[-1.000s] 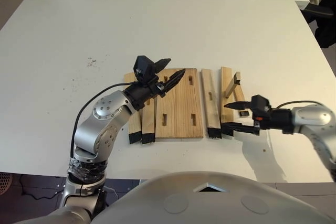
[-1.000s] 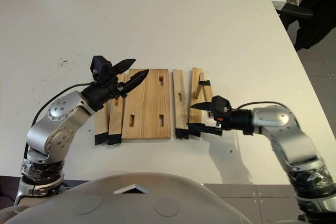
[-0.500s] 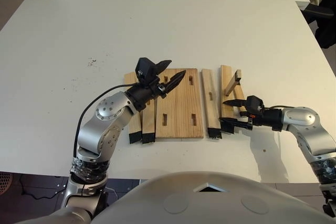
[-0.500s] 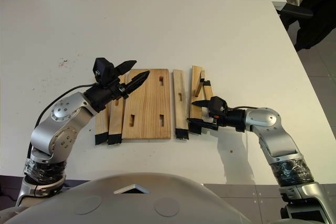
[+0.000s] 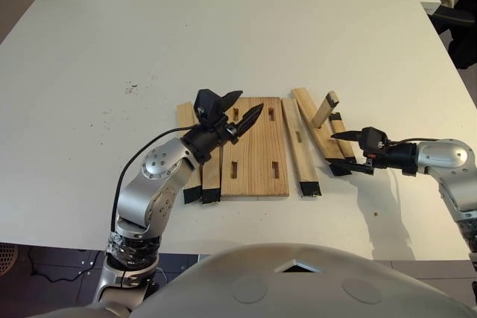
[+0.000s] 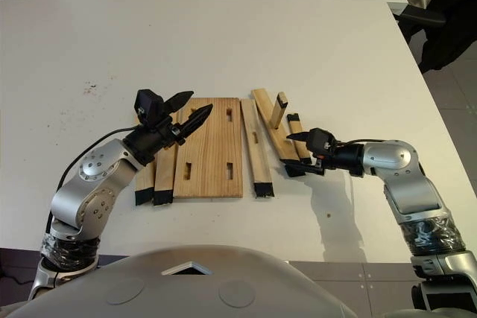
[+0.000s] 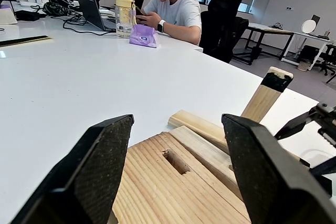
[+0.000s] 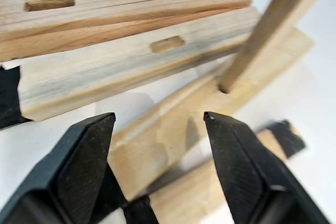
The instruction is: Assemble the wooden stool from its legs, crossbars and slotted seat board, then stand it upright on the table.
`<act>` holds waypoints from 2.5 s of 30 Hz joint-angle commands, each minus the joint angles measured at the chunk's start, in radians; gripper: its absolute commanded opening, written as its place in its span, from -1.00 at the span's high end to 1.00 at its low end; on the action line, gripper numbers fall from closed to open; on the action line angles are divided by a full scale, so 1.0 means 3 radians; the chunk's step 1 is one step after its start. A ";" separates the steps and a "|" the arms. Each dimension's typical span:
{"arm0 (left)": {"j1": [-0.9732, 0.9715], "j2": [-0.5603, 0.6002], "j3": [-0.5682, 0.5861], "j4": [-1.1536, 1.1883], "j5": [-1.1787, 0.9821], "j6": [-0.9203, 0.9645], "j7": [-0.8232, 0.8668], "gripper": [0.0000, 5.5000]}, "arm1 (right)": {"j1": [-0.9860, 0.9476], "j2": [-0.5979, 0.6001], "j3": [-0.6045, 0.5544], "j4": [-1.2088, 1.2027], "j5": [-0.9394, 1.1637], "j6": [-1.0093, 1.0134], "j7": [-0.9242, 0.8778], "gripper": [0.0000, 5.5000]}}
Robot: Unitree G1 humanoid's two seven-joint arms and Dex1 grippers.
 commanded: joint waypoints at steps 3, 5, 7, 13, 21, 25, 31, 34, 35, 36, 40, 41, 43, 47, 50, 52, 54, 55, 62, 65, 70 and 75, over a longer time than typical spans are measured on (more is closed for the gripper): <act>0.0170 -0.0049 -0.0016 -0.0116 0.0071 -0.0041 0.0117 -0.13 | 0.0554 0.0177 -0.0349 -0.1150 0.0567 0.1018 -0.0577 -0.13; 0.0215 -0.0064 -0.0013 -0.0142 0.0084 -0.0050 0.0153 -0.13 | 0.0610 0.0260 -0.0407 -0.1332 0.0612 0.1258 -0.0813 -0.13; 0.0241 -0.0074 -0.0012 -0.0150 0.0093 -0.0058 0.0172 -0.13 | 0.0599 0.0353 -0.0426 -0.1421 0.0535 0.1488 -0.1125 -0.13; 0.0232 -0.0110 -0.0015 -0.0144 0.0108 -0.0038 0.0224 -0.13 | 0.0453 0.0601 -0.0336 -0.1567 0.0330 0.2053 -0.1828 -0.13; 0.0212 -0.0088 -0.0039 -0.0135 0.0104 -0.0026 0.0195 -0.13 | 0.0563 0.0889 -0.0128 -0.1654 0.0291 0.2214 -0.2101 -0.13; 0.0205 -0.0094 -0.0068 -0.0137 0.0109 -0.0012 0.0205 -0.13 | 0.0582 0.1004 -0.0099 -0.1546 0.0227 0.2215 -0.2223 -0.13; 0.0202 -0.0088 -0.0078 -0.0145 0.0102 -0.0004 0.0215 -0.13 | 0.0703 0.1132 -0.0005 -0.1539 0.0104 0.2173 -0.2360 -0.13; 0.0223 -0.0091 -0.0098 -0.0156 0.0113 -0.0009 0.0224 -0.13 | 0.0763 0.1171 0.0070 -0.1551 0.0036 0.2117 -0.2405 -0.13; 0.0227 -0.0093 -0.0106 -0.0158 0.0116 -0.0010 0.0225 -0.13 | 0.0775 0.1182 0.0081 -0.1550 0.0017 0.2101 -0.2416 -0.13; 0.0229 -0.0095 -0.0115 -0.0160 0.0118 -0.0010 0.0228 -0.13 | 0.0787 0.1191 0.0098 -0.1545 -0.0011 0.2074 -0.2428 -0.13; 0.0247 -0.0097 -0.0131 -0.0171 0.0126 -0.0019 0.0240 -0.13 | 0.0800 0.1209 0.0152 -0.1496 -0.0110 0.1980 -0.2448 -0.13; 0.0240 -0.0099 -0.0134 -0.0170 0.0128 -0.0016 0.0244 -0.13 | 0.0792 0.1218 0.0146 -0.1479 -0.0121 0.1969 -0.2453 -0.13; 0.0230 -0.0100 -0.0137 -0.0166 0.0129 -0.0016 0.0251 -0.13 | 0.0778 0.1234 0.0131 -0.1442 -0.0139 0.1952 -0.2465 -0.13; 0.0235 -0.0108 -0.0169 -0.0157 0.0157 -0.0035 0.0267 -0.13 | 0.0751 0.1264 0.0110 -0.1369 -0.0157 0.1947 -0.2479 -0.02; 0.0225 -0.0116 -0.0179 -0.0152 0.0178 -0.0033 0.0267 -0.13 | 0.0739 0.1282 0.0113 -0.1350 -0.0158 0.1967 -0.2483 0.16; 0.0219 -0.0123 -0.0185 -0.0155 0.0186 -0.0028 0.0272 -0.13 | 0.0743 0.1298 0.0117 -0.1354 -0.0149 0.1989 -0.2483 0.26; 0.0225 -0.0122 -0.0187 -0.0159 0.0189 -0.0031 0.0272 -0.13 | 0.0751 0.1315 0.0124 -0.1358 -0.0148 0.1998 -0.2489 0.26; 0.0227 -0.0121 -0.0186 -0.0159 0.0188 -0.0034 0.0270 -0.13 | 0.0750 0.1323 0.0126 -0.1358 -0.0149 0.2000 -0.2494 0.26; 0.0220 -0.0125 -0.0182 -0.0143 0.0197 -0.0014 0.0294 -0.13 | 0.0493 0.1535 -0.0083 -0.1467 0.0085 0.2002 -0.2491 0.26; 0.0089 -0.0058 -0.0117 -0.0004 0.0247 0.0171 0.0355 -0.13 | 0.0073 0.1363 -0.0255 -0.1512 0.0395 0.1825 -0.2047 0.26; -0.0312 -0.0077 0.0464 -0.0084 -0.0782 0.0689 0.0183 -0.34 | -0.0591 0.0808 -0.0874 -0.1376 0.1384 0.1956 -0.1018 0.26; -0.0751 0.0139 0.0847 -0.0400 -0.2595 0.0993 0.0043 -0.64 | -0.1023 0.0441 -0.1437 -0.0852 0.2814 0.2603 -0.0371 0.26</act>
